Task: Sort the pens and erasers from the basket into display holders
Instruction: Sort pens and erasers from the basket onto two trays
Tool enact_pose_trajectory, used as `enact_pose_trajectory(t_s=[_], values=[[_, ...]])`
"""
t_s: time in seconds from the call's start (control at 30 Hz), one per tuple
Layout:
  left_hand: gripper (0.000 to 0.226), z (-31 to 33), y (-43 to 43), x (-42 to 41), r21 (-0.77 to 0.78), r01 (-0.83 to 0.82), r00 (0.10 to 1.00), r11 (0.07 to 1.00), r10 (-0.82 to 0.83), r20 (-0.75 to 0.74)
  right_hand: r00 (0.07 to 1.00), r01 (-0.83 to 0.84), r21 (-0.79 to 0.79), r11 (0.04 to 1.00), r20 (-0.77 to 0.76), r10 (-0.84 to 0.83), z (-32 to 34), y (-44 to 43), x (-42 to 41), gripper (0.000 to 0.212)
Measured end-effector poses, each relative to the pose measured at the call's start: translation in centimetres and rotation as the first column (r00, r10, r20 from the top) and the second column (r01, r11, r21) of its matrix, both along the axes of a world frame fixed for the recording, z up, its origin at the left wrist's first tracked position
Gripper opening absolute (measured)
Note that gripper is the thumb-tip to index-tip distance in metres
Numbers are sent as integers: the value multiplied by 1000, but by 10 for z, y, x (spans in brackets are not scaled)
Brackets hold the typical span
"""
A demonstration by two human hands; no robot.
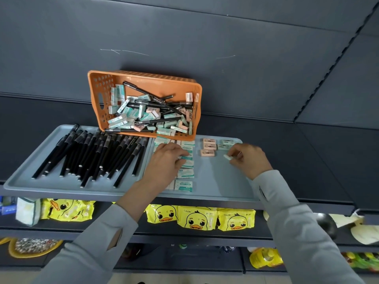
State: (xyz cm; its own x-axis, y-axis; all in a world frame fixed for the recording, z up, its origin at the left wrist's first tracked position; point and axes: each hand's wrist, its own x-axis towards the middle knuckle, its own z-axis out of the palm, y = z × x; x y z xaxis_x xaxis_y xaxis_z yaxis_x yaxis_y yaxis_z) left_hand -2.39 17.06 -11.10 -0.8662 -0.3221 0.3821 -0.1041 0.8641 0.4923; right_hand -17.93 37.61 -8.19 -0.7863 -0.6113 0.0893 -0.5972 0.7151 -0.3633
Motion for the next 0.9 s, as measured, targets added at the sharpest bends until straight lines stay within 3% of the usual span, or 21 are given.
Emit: enact_pose_trajectory(t_s=[0.2,0.37,0.6,0.77,0.9], values=[[24,1,0,0,8,-7,1000,1000,7,-2,991,-82,-120,989,-114,69,-11,-10,-4,23],[25,0,1,1,8,-9,1000,1000,9,-3,981,-158,-78,984,-130,147,-10,-17,-9,28],[25,0,1,2,13,-4,1000,1000,4,-23,986,-86,-29,996,-146,81,-5,-3,-15,19],[26,0,0,1,14,0,1000,1000,0,-12,973,-142,-50,989,-191,130,-7,-19,-8,30],[27,1,-2,0,5,8,1000,1000,-8,-4,972,-106,-24,994,-212,99,-12,-25,-11,26]])
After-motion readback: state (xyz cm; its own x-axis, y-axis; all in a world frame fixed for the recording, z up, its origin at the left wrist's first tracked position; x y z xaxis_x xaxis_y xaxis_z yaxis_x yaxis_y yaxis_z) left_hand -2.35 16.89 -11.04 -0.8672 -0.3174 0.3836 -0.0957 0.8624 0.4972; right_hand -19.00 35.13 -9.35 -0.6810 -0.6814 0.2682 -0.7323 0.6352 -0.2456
